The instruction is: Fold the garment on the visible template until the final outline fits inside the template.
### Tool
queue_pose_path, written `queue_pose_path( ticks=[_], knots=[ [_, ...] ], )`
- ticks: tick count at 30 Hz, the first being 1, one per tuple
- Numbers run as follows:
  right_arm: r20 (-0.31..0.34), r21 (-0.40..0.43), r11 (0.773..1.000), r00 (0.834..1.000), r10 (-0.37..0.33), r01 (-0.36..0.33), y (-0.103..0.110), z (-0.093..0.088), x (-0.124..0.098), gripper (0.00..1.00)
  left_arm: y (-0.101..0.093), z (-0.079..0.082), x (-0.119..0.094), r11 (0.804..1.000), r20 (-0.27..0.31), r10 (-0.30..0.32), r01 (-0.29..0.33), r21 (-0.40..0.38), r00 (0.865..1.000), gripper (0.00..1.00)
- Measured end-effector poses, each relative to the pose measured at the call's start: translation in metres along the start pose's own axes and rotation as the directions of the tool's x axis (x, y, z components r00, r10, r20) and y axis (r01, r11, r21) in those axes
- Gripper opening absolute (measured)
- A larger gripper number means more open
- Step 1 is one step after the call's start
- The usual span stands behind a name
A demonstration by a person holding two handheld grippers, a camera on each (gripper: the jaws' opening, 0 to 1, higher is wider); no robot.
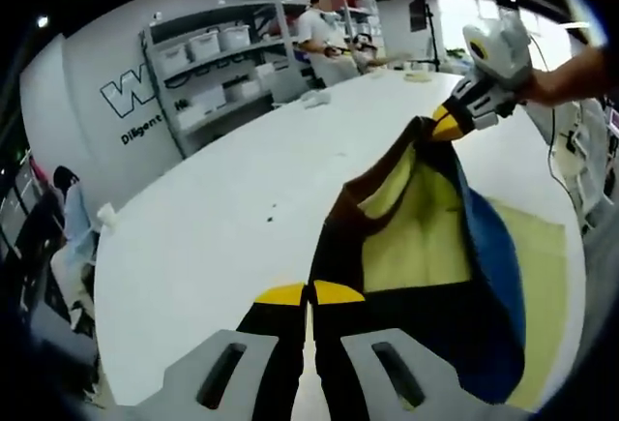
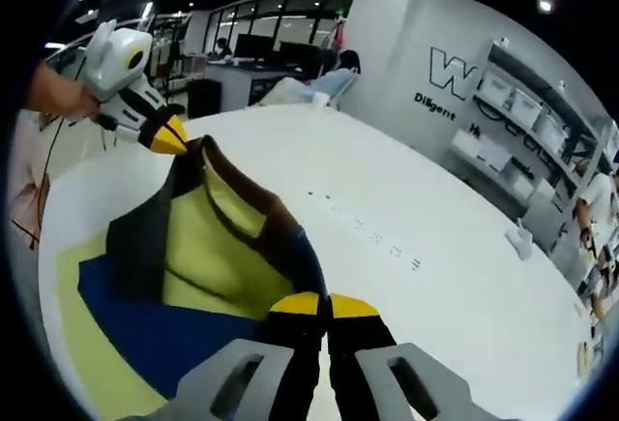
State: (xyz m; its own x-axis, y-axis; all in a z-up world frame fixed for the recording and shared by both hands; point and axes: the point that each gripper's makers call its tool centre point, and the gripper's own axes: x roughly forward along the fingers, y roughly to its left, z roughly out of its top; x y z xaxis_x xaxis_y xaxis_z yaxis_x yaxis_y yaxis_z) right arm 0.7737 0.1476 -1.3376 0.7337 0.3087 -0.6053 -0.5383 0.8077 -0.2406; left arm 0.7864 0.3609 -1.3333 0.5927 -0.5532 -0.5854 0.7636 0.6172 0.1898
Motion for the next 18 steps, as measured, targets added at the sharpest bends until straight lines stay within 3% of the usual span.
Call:
queue_pose_path(
  ticks=[11, 18],
  knots=[
    [-0.016, -0.02, 0.999, 1.0, -0.026, 0.026, -0.009, 0.0, 0.023, 0.0, 0.014, -0.002, 0.021, 0.999, -0.005, 0.038, -0.038, 0.01, 0.999, 0.0],
    [-0.015, 0.014, 0.999, 0.999, -0.042, 0.042, -0.018, -0.002, 0.032, 0.0, 0.024, 0.011, 0.026, 0.997, 0.034, 0.072, -0.073, 0.032, 0.997, 0.0]
  ],
)
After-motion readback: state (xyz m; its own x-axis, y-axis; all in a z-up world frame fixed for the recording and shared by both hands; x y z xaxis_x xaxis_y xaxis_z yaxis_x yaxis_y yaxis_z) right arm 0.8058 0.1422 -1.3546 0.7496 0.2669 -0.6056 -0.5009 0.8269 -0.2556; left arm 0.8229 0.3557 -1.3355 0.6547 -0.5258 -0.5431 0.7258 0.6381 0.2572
